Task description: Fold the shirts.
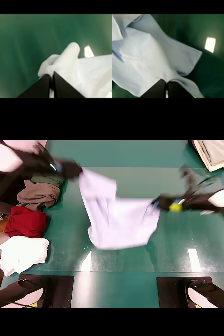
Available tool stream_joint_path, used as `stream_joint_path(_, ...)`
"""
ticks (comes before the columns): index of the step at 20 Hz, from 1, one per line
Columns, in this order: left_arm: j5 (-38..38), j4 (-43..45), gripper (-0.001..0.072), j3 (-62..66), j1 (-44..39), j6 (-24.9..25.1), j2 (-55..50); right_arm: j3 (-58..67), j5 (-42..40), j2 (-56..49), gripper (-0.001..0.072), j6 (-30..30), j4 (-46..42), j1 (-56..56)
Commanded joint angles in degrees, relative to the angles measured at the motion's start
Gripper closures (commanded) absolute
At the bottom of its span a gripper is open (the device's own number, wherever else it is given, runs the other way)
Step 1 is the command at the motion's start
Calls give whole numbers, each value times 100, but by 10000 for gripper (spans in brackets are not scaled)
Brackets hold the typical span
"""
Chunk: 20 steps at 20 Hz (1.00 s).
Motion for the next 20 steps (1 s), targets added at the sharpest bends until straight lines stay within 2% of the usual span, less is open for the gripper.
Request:
stream_joint_path(1,811,9,681,1434,166,-70,728,1766,-435,739,697,-7,-28,-938)
stream_joint_path(6,686,-343,681,2295,166,-55,1493,3322,-459,1207,697,-17,-26,-1700)
stream_joint_path(10,573,-957,681,2339,166,-48,1665,3921,17,1239,697,-17,-24,-1709)
stream_joint_path(13,426,-1714,681,2371,166,354,1663,4157,168,1239,697,-15,-28,-1709)
stream_joint_path(16,308,-1759,682,2321,166,579,1606,4177,278,1147,697,-4,-33,-1709)
stream_joint_path(18,33,-1587,682,2100,166,588,1394,4177,699,828,697,164,-22,-1709)
stream_joint_path(20,-584,-1486,682,1729,166,542,970,4177,1497,286,697,428,-28,-1709)
